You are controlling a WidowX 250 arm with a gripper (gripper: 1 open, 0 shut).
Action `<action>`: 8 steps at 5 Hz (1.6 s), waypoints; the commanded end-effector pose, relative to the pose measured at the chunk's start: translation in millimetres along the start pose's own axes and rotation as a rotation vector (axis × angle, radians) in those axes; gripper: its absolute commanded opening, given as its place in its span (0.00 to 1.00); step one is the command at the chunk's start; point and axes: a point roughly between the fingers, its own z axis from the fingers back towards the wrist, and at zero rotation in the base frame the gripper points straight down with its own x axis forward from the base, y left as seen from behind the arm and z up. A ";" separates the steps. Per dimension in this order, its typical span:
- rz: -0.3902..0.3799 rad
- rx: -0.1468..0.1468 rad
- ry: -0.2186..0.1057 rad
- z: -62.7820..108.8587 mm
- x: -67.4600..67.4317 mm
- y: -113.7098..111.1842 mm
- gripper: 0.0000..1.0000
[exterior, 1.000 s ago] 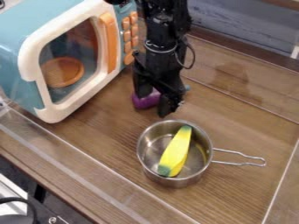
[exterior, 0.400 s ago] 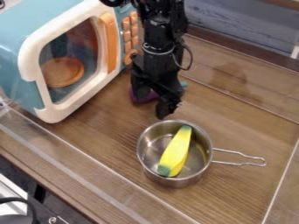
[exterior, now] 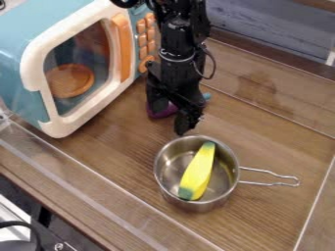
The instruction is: Put the eggplant in the silver pot
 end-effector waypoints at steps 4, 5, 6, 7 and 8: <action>0.079 0.011 -0.072 27.1 3.1 16.5 1.00; 0.094 0.009 -0.075 29.7 2.7 19.3 1.00; 0.106 0.007 -0.077 31.2 2.6 21.7 1.00; 0.118 0.004 -0.079 32.1 2.7 23.9 1.00; 0.130 0.002 -0.082 32.9 3.3 25.9 1.00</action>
